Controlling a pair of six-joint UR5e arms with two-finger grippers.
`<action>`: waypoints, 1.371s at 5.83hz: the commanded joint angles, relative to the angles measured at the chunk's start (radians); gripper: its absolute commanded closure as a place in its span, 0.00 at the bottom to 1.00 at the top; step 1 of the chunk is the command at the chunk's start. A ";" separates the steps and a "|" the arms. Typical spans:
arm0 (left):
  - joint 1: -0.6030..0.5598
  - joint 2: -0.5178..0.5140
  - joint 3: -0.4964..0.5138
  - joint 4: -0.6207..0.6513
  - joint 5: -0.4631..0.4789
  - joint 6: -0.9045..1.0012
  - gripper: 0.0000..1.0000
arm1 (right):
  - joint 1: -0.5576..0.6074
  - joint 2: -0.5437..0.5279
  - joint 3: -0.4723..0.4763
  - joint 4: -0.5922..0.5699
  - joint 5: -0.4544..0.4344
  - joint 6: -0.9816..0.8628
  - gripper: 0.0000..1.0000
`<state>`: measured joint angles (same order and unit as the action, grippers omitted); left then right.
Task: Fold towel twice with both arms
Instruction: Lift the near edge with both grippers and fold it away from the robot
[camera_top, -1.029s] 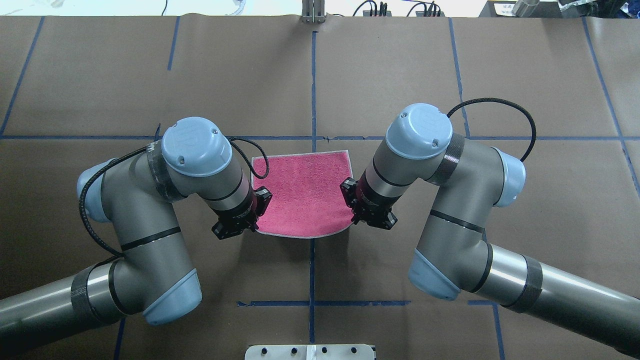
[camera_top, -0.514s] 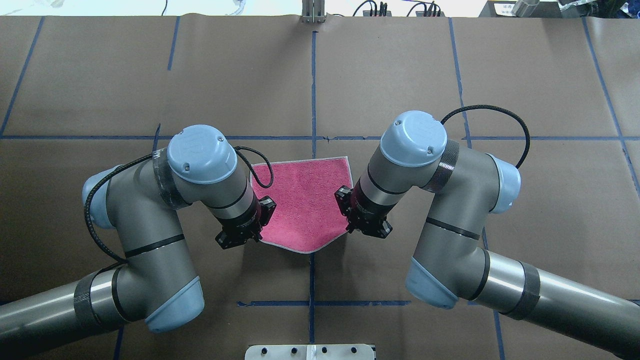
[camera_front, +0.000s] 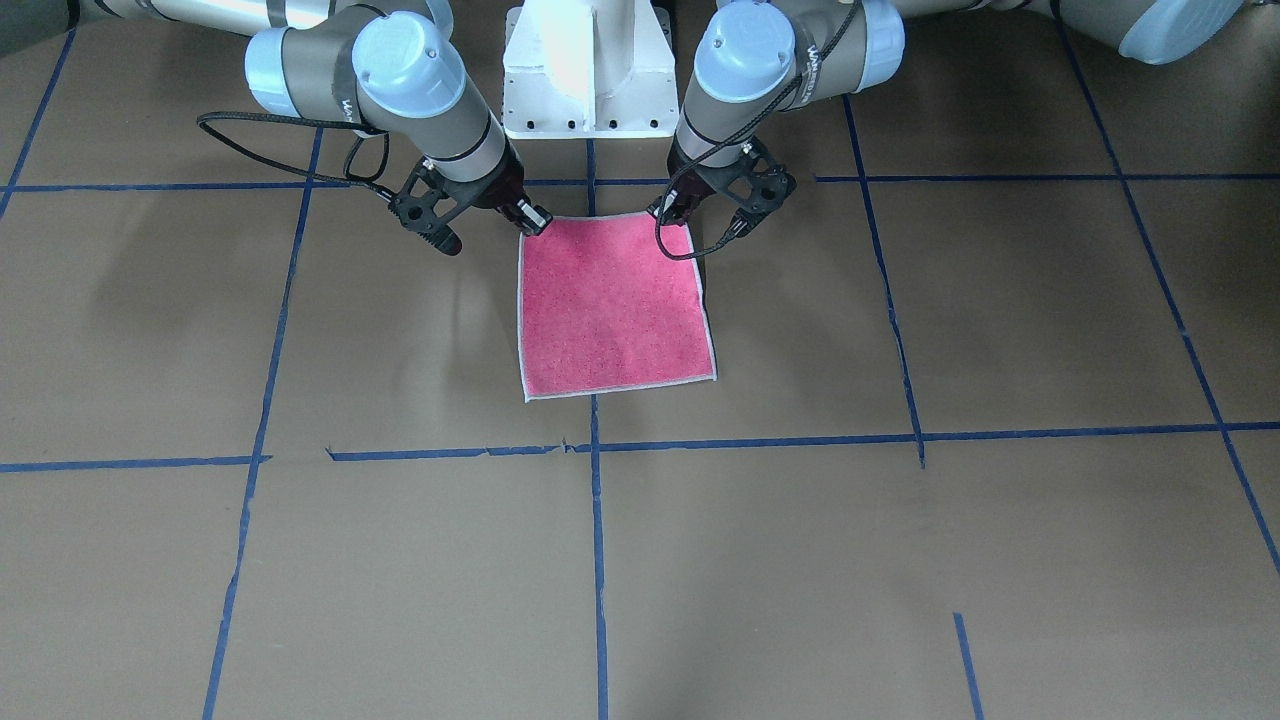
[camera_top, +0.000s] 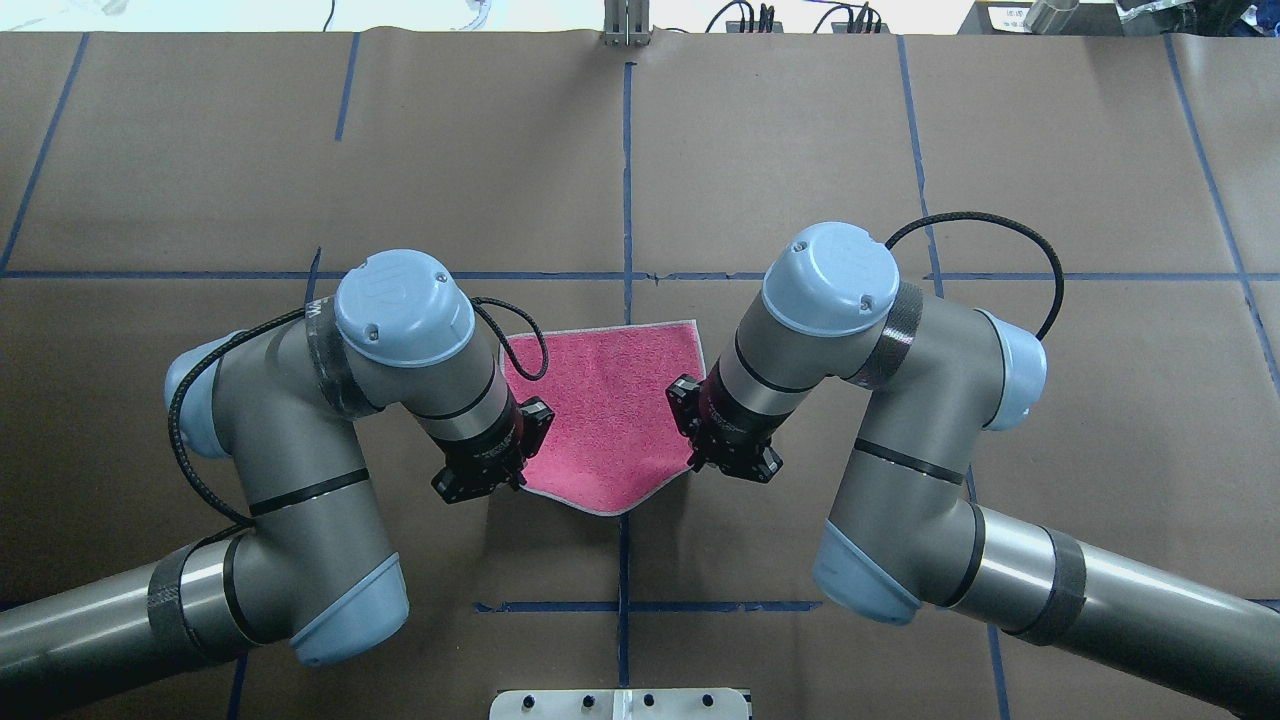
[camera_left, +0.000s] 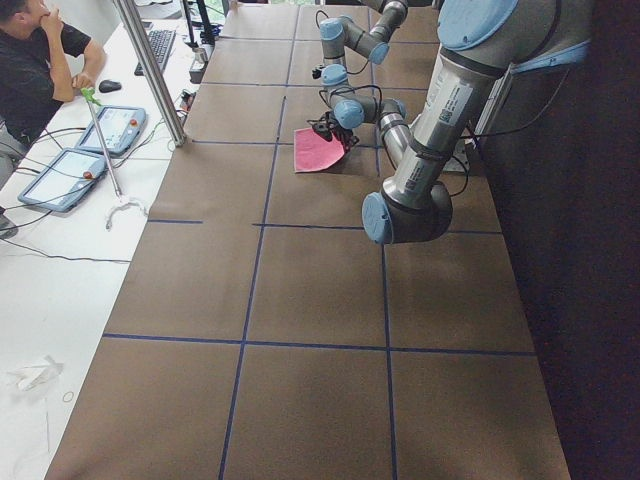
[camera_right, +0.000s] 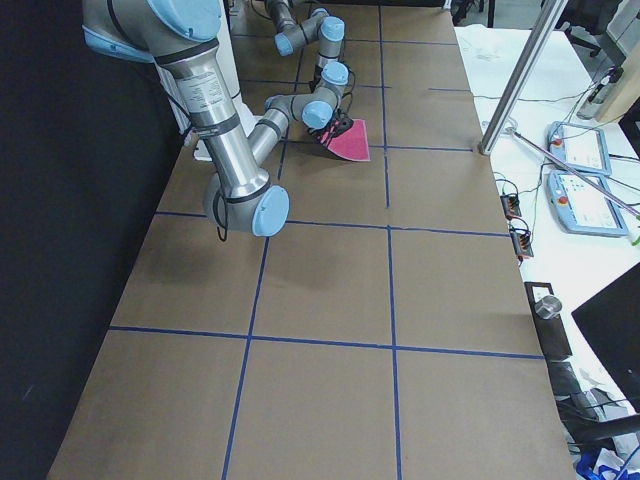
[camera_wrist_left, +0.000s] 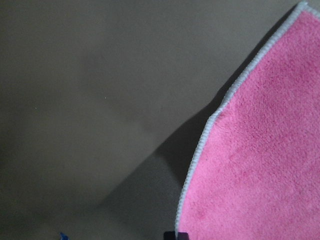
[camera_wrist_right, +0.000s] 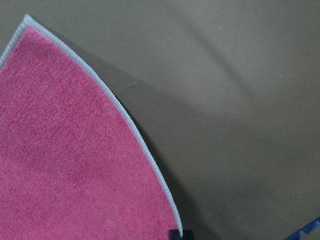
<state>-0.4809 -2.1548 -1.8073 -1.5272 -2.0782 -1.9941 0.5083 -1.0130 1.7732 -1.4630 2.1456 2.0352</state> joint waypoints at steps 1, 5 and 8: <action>-0.014 0.001 0.008 -0.014 0.000 0.000 1.00 | 0.010 0.001 -0.014 0.006 -0.004 -0.001 1.00; -0.056 0.001 0.035 -0.019 0.000 -0.002 1.00 | 0.029 0.007 -0.064 0.006 -0.006 -0.006 1.00; -0.071 -0.023 0.127 -0.095 0.000 -0.005 1.00 | 0.042 0.037 -0.109 0.007 -0.006 -0.010 1.00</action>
<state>-0.5461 -2.1635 -1.7202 -1.5916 -2.0785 -1.9973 0.5475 -0.9851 1.6820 -1.4569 2.1389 2.0287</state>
